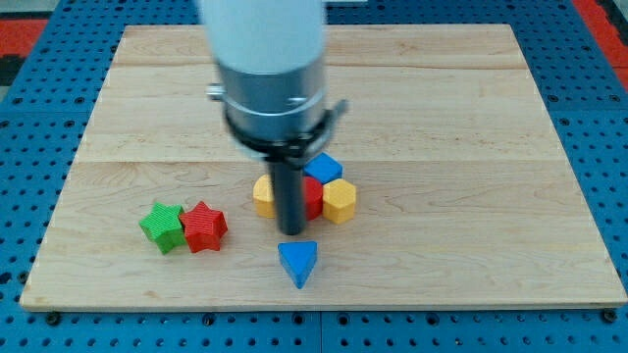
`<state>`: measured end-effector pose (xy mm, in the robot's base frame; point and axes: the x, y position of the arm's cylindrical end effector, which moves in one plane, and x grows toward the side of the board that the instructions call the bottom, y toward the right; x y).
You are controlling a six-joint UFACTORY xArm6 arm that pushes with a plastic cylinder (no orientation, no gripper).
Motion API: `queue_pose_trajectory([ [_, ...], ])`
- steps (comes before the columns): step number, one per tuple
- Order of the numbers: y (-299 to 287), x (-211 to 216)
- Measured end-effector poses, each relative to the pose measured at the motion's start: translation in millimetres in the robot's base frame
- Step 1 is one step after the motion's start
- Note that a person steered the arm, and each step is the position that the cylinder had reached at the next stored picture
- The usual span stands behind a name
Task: Move the hexagon into the red circle
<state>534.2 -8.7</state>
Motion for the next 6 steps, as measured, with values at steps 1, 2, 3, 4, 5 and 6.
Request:
queue_pose_trajectory([
  [1, 52.6, 0.0],
  [2, 96.8, 10.5],
  [3, 125.3, -18.9],
  [4, 49.6, -22.8],
  [5, -25.9, -22.1],
  [6, -29.9, -17.6],
])
